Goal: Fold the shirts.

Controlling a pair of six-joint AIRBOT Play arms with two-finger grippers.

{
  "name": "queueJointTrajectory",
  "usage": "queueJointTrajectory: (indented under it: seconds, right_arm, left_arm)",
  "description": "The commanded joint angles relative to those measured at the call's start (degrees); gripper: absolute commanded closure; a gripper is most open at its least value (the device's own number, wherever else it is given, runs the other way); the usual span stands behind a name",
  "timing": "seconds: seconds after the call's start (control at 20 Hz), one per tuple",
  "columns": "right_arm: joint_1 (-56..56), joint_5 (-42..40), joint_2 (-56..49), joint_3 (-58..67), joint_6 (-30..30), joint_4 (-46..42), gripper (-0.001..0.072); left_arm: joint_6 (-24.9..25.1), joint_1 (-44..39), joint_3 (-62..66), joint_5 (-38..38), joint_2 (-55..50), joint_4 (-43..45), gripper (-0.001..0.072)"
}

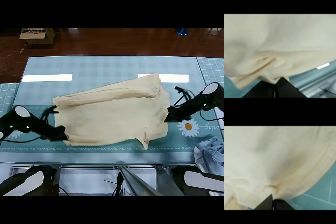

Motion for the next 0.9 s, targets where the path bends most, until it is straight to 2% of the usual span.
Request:
queueJointTrajectory:
  seconds: [0.0,0.1,0.25,0.5,0.65,0.85]
  right_arm:
    - [0.96,-3.28,5.86,8.22,-0.44,4.31,0.0686]
    - [2.47,-10.86,7.26,13.92,0.98,9.99,0.0687]
    - [7.08,-22.69,4.11,19.15,4.66,10.29,0.0688]
    - [11.3,-37.9,-4.72,21.88,5.05,13.77,0.0687]
    - [11.28,-42.45,-9.53,22.4,5.05,18.6,0.0688]
    - [11.3,-43.39,-14.78,22.6,5.03,22.88,0.0687]
  left_arm:
    - [0.13,0.68,9.27,-3.04,4.52,-5.57,0.0684]
    - [-1.31,0.96,14.84,-2.14,6.64,-9.14,0.0684]
    - [-1.88,1.27,18.32,0.61,6.75,-9.22,0.0684]
    - [-2.78,4.72,18.16,9.01,4.68,-9.2,0.0684]
    - [-2.69,5.75,18.16,11.8,0.15,-9.2,0.0684]
    - [-2.47,5.77,18.16,12.94,-10.36,-9.2,0.0684]
